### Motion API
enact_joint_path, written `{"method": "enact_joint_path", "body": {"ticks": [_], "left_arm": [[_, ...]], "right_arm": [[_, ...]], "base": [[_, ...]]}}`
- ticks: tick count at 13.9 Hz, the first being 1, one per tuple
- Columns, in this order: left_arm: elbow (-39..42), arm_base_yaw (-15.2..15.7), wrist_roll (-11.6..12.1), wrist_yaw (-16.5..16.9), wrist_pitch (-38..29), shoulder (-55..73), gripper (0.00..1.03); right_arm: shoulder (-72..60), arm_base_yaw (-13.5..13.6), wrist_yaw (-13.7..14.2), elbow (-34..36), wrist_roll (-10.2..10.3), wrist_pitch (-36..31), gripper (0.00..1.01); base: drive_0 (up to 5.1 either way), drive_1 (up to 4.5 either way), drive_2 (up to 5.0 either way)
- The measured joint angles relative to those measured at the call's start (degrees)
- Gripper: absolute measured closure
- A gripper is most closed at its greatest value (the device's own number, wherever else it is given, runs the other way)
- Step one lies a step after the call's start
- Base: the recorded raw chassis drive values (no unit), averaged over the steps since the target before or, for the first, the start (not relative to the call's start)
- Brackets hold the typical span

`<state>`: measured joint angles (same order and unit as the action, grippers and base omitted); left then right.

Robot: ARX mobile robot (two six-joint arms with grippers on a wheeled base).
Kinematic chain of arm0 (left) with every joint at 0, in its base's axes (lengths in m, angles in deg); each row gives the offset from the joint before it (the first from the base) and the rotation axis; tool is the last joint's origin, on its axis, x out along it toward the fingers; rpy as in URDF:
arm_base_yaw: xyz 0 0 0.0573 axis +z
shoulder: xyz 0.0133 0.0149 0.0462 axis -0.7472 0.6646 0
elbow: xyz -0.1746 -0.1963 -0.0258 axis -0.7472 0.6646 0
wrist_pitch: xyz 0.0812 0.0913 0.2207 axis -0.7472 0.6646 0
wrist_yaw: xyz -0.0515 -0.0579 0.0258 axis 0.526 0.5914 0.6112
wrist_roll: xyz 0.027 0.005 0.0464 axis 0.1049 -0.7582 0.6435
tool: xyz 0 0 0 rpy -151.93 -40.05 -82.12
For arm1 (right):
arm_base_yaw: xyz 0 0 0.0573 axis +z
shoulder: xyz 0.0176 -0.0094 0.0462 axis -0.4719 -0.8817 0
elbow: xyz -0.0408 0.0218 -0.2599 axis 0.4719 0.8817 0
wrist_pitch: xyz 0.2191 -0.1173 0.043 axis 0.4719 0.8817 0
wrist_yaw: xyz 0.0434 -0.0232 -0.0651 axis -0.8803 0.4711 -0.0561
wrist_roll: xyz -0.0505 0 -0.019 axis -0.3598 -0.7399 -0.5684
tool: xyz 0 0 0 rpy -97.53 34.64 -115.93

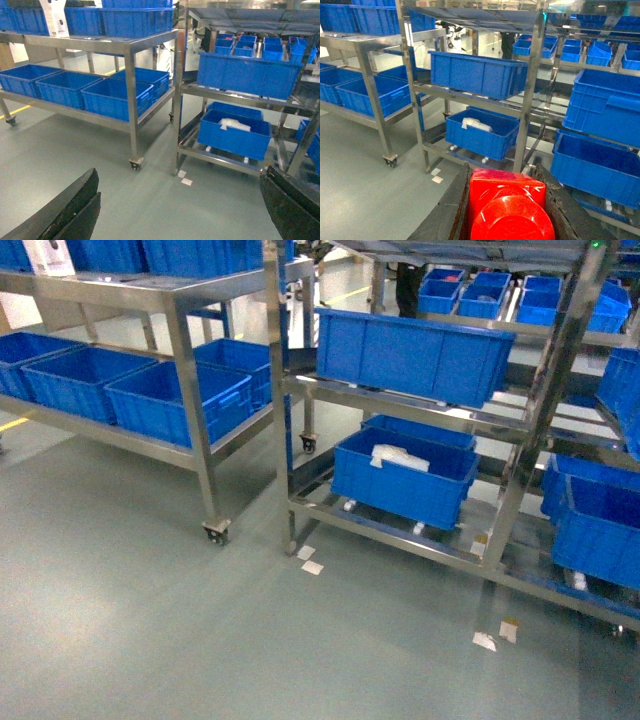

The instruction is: Pick red block from blue box to shelf

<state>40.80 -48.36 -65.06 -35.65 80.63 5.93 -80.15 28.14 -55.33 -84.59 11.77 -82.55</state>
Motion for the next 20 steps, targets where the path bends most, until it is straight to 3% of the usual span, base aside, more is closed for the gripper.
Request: {"method": "enact_joint_path", "body": {"ticks": [20], "left_arm": [[0.0,0.0,0.0,0.0,0.0,0.0,0.05]], "right_arm": [[0.0,0.0,0.0,0.0,0.0,0.0,0.73]], "base": [[-1.3,-1.32,-1.3]]}}
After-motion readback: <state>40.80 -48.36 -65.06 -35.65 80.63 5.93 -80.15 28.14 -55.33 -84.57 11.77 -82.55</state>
